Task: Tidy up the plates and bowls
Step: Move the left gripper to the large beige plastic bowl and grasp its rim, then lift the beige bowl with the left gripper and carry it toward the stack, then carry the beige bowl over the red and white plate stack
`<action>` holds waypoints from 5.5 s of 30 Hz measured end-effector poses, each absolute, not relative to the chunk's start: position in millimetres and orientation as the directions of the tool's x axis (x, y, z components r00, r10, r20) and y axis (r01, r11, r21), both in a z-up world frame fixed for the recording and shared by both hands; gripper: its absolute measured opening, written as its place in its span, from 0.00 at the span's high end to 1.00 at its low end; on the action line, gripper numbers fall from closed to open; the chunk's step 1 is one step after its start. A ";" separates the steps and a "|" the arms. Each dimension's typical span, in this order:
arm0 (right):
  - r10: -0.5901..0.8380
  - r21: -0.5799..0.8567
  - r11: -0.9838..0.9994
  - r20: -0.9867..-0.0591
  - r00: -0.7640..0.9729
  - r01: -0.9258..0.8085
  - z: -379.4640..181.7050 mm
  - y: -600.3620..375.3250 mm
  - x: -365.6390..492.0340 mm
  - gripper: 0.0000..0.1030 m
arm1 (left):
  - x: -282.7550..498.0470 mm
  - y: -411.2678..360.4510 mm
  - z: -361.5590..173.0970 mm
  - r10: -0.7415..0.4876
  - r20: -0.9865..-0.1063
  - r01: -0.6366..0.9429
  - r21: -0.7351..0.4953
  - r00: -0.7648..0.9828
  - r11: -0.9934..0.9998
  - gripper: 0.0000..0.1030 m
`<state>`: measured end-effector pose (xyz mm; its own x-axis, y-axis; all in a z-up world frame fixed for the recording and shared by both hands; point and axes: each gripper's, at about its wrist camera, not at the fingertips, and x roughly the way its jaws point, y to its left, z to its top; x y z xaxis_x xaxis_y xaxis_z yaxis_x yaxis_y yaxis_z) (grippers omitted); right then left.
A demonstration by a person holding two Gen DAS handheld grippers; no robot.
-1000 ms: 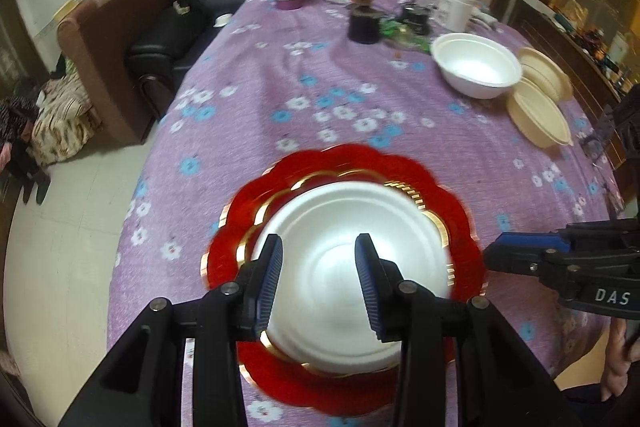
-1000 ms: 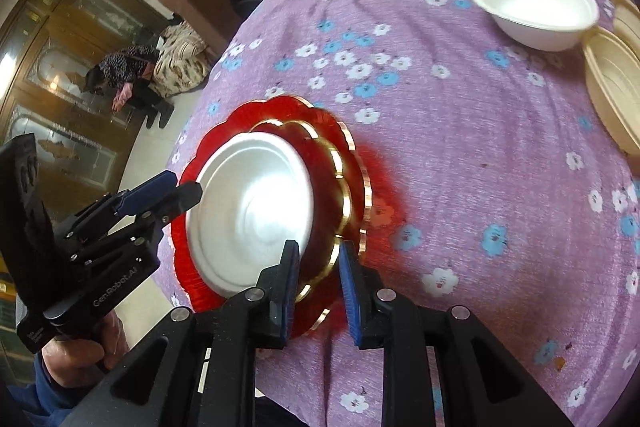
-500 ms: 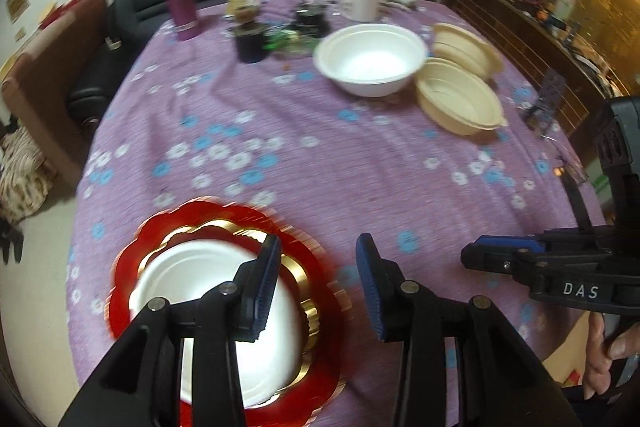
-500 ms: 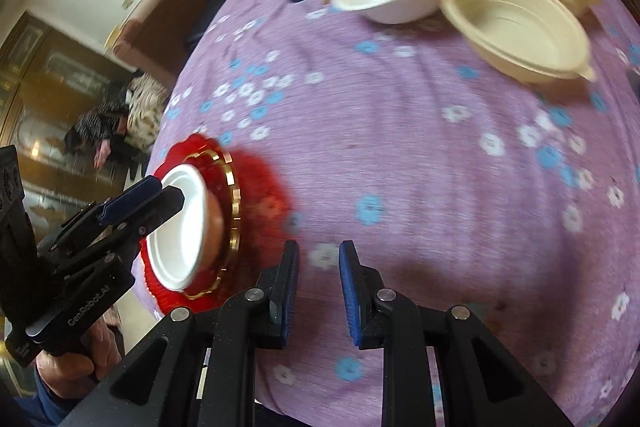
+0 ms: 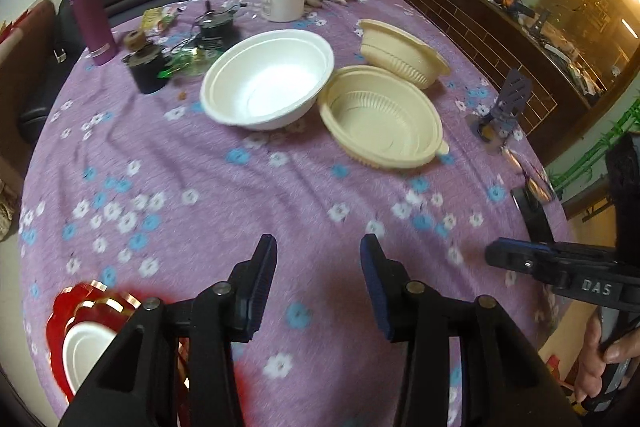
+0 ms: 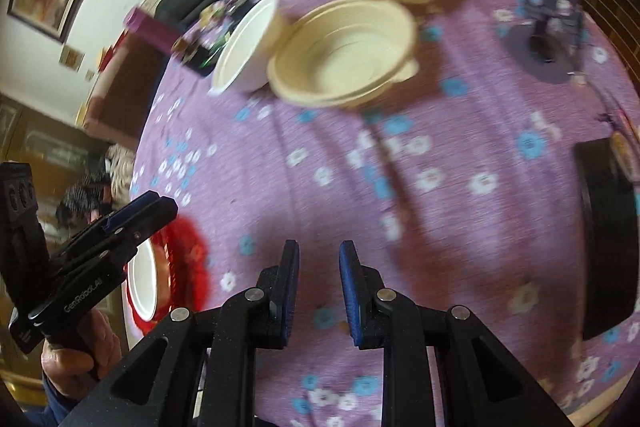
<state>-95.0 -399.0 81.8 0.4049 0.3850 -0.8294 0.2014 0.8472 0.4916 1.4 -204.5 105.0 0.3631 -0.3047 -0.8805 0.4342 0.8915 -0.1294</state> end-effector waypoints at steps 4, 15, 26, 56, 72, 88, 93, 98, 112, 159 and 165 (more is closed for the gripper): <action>0.363 0.487 0.845 -0.827 0.430 0.222 88.7 -429.2 -87.4 0.78 | 25.5 -225.0 101.7 -0.295 -0.886 0.424 -0.128 0.358 0.896 0.58; 0.344 0.484 0.842 -0.822 0.453 0.239 90.0 -479.2 -31.1 0.71 | 76.0 -253.7 79.3 -0.294 -0.905 0.384 -0.165 0.307 0.908 0.51; 0.361 0.490 0.832 -0.835 0.416 0.260 67.5 -492.3 18.1 0.72 | 100.0 -269.1 62.3 -0.272 -0.913 0.357 -0.155 0.304 0.921 0.51; 0.420 0.492 0.858 -0.837 0.351 0.145 72.8 -430.9 -34.9 0.77 | -6.4 -221.4 63.3 -0.277 -0.924 0.405 -0.154 0.265 0.901 0.76; 0.366 0.415 0.904 -0.873 0.322 0.097 66.9 -390.8 -82.3 0.74 | -81.1 -193.2 57.8 -0.316 -0.930 0.505 -0.185 0.187 0.843 0.65; 0.447 0.537 0.817 -0.821 0.355 0.213 66.4 -401.2 -140.6 0.62 | -25.3 -184.7 78.5 -0.304 -0.908 0.474 -0.140 0.290 0.869 0.50; 0.467 0.561 0.798 -0.807 0.362 0.221 63.2 -395.5 -148.5 0.62 | 0.7 -191.6 61.3 -0.310 -0.917 0.455 -0.172 0.249 0.874 0.50; 0.496 0.575 0.788 -0.804 0.326 0.220 50.8 -381.9 -143.1 0.62 | -1.6 -195.5 52.0 -0.323 -0.922 0.465 -0.195 0.215 0.864 0.60; 0.415 0.496 0.849 -0.839 0.351 0.181 55.6 -379.5 -121.9 0.70 | -35.8 -185.6 49.0 -0.317 -0.924 0.447 -0.195 0.214 0.873 0.63; 0.396 0.465 0.880 -0.830 0.392 0.097 76.6 -361.2 -114.5 0.83 | -47.7 -174.6 79.2 -0.249 -0.886 0.457 -0.048 0.390 0.888 0.85; 0.397 0.466 0.880 -0.827 0.398 0.090 78.5 -356.8 -116.4 0.83 | -51.5 -170.1 82.9 -0.244 -0.881 0.454 -0.038 0.405 0.890 0.85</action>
